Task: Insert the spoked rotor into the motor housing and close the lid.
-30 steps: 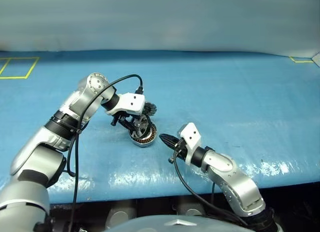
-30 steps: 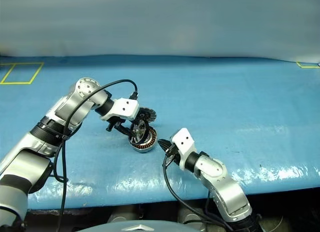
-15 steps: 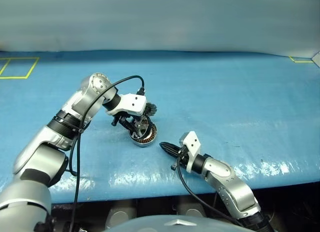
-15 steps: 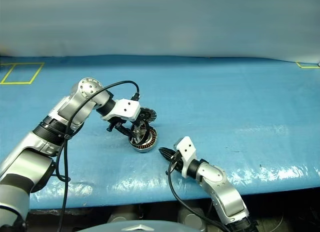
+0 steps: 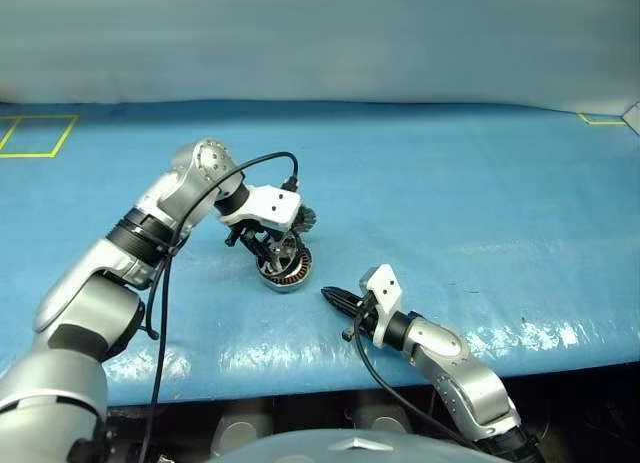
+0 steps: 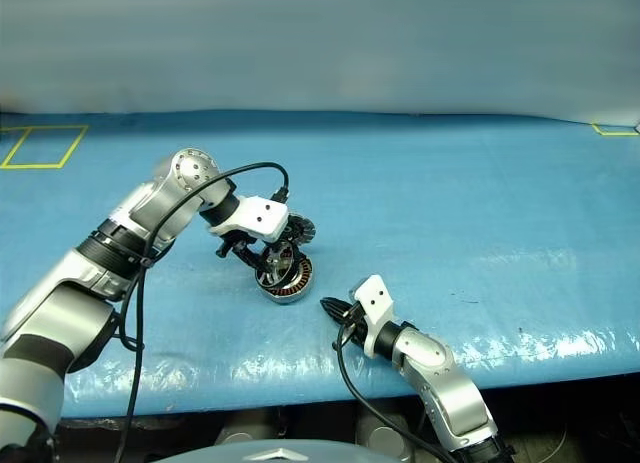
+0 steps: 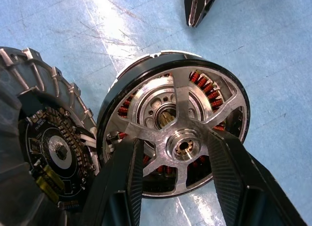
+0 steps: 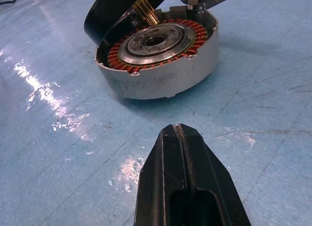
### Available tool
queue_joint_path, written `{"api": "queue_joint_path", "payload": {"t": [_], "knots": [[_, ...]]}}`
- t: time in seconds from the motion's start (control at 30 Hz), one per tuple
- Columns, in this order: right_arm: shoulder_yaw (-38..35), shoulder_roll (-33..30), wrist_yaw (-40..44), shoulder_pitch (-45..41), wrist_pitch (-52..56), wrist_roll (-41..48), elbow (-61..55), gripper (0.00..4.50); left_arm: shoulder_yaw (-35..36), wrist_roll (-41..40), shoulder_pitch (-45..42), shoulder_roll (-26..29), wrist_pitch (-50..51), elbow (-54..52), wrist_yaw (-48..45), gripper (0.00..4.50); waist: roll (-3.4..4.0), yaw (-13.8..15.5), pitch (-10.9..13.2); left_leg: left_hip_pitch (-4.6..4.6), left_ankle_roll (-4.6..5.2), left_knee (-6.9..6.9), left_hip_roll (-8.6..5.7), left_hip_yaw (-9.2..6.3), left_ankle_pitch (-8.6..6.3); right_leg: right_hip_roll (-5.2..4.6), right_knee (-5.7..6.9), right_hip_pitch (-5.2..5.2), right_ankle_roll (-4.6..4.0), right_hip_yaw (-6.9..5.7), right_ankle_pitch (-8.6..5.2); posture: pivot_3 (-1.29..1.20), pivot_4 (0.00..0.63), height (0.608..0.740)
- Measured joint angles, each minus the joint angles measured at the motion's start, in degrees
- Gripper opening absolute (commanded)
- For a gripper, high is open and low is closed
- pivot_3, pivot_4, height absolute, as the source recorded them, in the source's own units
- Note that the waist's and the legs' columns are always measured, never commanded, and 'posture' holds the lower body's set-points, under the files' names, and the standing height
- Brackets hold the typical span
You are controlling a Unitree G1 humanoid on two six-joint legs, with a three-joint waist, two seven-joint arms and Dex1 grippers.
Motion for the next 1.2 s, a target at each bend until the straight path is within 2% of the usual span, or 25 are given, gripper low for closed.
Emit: {"api": "queue_joint_path", "payload": {"t": [0.03, 0.3, 0.33, 0.43, 0.53, 0.63, 0.83, 0.9, 1.03, 1.13, 1.2], "knots": [[0.0, 0.0, -0.1, 0.0, 0.0, 0.0, 0.0, 0.0, -0.5, 0.0, -0.3, -0.1, -0.1, 0.4, 0.0, 1.7, 0.0, 0.0, 0.0, 0.0, 0.0, 0.01, 0.0, 0.0, 0.0, 0.0, 0.0, 0.01, 0.0, 0.0, 0.0, 0.0, 0.15, 0.74], [-0.2, 0.1, -0.4, 0.2, 0.0, 0.0, 0.0, 0.0, -2.0, -0.9, -1.0, -0.3, -0.7, 1.2, 0.0, 4.3, 0.0, 0.0, 0.0, -0.01, 0.0, -0.01, -0.01, 0.0, 0.0, 0.0, -0.01, -0.01, 0.0, 0.0, 0.0, 0.0, 0.15, 0.74], [-0.3, 0.1, -0.4, 0.2, 0.0, 0.0, 0.0, 0.0, -2.0, -1.3, -1.0, -0.4, -0.6, 1.2, 0.0, 4.43, 0.0, 0.0, 0.0, -0.01, 0.0, -0.01, -0.01, 0.0, 0.0, -0.01, -0.02, -0.01, 0.0, 0.0, 0.0, 0.0, 0.15, 0.74], [-0.4, 0.0, -0.4, 0.3, 0.2, 0.0, -0.1, 0.0, -1.6, -3.1, -1.0, -0.9, 0.1, 0.9, 0.0, 4.43, 0.0, 0.0, 0.0, -0.01, 0.0, 0.0, -0.01, -0.01, 0.0, -0.01, -0.01, -0.01, 0.0, 0.0, 0.0, 0.0, 0.15, 0.74], [-0.6, -0.3, -0.3, 0.2, 1.2, 0.1, -0.5, 0.0, -0.3, -7.7, -0.6, 0.7, 3.2, -3.3, 0.0, 3.72, 0.0, -0.1, 0.0, -0.02, 0.0, -0.02, 0.01, 0.0, 0.0, -0.01, 0.0, -0.04, -0.01, 0.01, 0.0, 0.0, 0.15, 0.74], [-1.8, -0.7, -0.3, -0.1, 1.9, 0.4, -1.7, 0.0, 2.0, -14.2, 1.3, 4.9, 7.8, -11.2, 0.0, 2.74, 0.02, -0.4, 0.0, -0.01, 0.0, -0.08, 0.05, 0.0, -0.01, -0.01, 0.0, -0.07, -0.04, 0.02, -0.02, 0.0, 0.15, 0.74], [-4.1, -2.9, 0.1, -1.3, 3.9, 1.2, -3.4, 0.0, 6.3, -25.7, 11.9, 14.0, 18.2, -28.3, 0.0, 0.76, 0.05, -0.2, 0.0, 0.0, 0.0, -0.05, 0.3, 0.0, -0.01, -0.01, 0.0, -0.03, -0.32, 0.03, -0.18, 0.0, 0.15, 0.74], [-4.4, -3.4, 0.3, -2.2, 5.2, 1.3, -3.6, 0.0, 9.6, -28.5, 17.1, 17.0, 21.5, -34.5, 0.8, 0.1, 0.06, -0.2, 0.0, 0.04, 0.0, -0.05, 0.35, 0.07, -0.01, -0.01, -0.03, 0.0, -0.33, 0.06, -0.19, 0.0, 0.15, 0.74], [-5.0, -4.3, 0.7, -4.3, 6.9, 1.3, -3.5, 0.0, 15.2, -32.4, 27.9, 18.0, 26.5, -41.1, 7.0, 0.04, 0.06, 0.0, 0.0, 0.1, 0.0, -0.02, 0.41, 0.09, -0.01, 0.01, 0.0, 0.03, -0.36, 0.06, -0.21, 0.0, 0.15, 0.74], [-5.0, -4.1, 0.6, -5.7, 8.2, 1.5, -3.8, 0.0, 20.6, -35.4, 35.3, 15.9, 28.7, -44.8, 13.9, 0.04, 0.06, 0.2, 0.0, 0.1, 0.0, -0.02, 0.44, 0.08, -0.01, 0.02, -0.02, 0.04, -0.36, 0.05, -0.2, 0.0, 0.15, 0.74], [-5.1, -3.7, 0.2, -6.7, 9.7, 2.2, -5.2, 0.0, 26.7, -37.4, 43.8, 12.7, 29.2, -48.0, 20.4, 0.04, 0.09, -0.1, 0.0, 0.18, 0.0, -0.14, 0.46, 0.06, -0.02, -0.04, -0.04, 0.0, -0.36, 0.16, -0.2, 0.0, 0.15, 0.74]]}}
